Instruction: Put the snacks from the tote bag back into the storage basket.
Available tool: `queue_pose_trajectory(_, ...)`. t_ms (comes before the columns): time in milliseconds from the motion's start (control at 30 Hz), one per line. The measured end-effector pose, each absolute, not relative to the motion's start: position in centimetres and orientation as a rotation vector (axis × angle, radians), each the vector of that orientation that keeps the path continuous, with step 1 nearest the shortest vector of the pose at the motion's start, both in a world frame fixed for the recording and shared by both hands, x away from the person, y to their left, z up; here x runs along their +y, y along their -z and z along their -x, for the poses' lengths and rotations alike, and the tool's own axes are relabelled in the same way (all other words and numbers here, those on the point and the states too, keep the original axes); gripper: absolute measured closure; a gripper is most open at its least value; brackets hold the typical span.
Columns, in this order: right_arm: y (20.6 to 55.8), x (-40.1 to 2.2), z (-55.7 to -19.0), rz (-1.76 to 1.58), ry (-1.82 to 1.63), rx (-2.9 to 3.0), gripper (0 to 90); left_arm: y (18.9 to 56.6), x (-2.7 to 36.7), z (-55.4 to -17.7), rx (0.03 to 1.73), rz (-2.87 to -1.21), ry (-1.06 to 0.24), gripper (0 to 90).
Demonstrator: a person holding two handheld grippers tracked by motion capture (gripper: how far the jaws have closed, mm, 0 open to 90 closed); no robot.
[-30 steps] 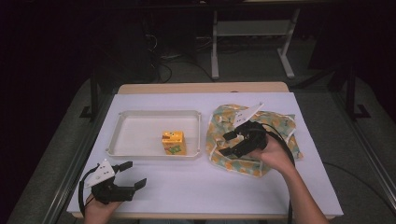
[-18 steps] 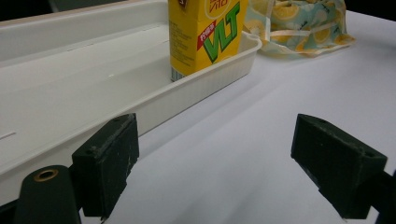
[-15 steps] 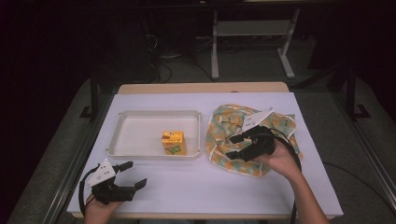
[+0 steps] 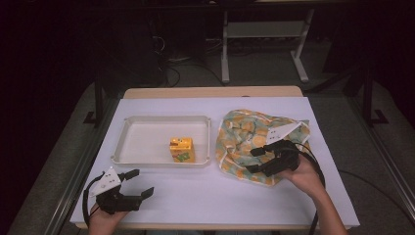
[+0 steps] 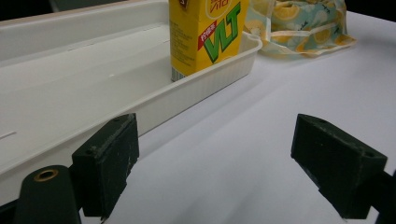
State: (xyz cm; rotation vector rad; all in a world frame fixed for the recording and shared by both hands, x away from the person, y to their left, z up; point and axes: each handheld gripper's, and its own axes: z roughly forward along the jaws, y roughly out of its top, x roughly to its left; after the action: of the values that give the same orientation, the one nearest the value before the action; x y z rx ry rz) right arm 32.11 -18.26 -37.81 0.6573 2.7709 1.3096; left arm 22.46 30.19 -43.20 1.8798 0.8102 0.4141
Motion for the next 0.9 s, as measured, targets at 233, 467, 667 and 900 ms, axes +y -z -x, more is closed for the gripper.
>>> queue_pose_trajectory(233,38.4,-19.0,-31.6,-0.678,-1.294,2.773,33.3,43.2,30.1,-22.5,0.807,-1.881,-0.415,14.9)
queue_pose_trajectory(467,38.6,-19.6,-30.8,-0.683,-1.294,2.765,33.4,43.2,30.1,-22.5,0.807,-1.883,-0.413,14.9)
queue_pose_trajectory(667,39.2,-20.2,-30.2,-0.703,-1.281,2.768,33.2,43.2,30.1,-22.5,0.807,-1.882,-0.412,14.9)
queue_pose_trajectory(900,39.9,-21.1,-29.5,-0.746,-1.297,2.758,33.1,43.3,30.0,-22.4,0.808,-1.878,-0.409,14.9)
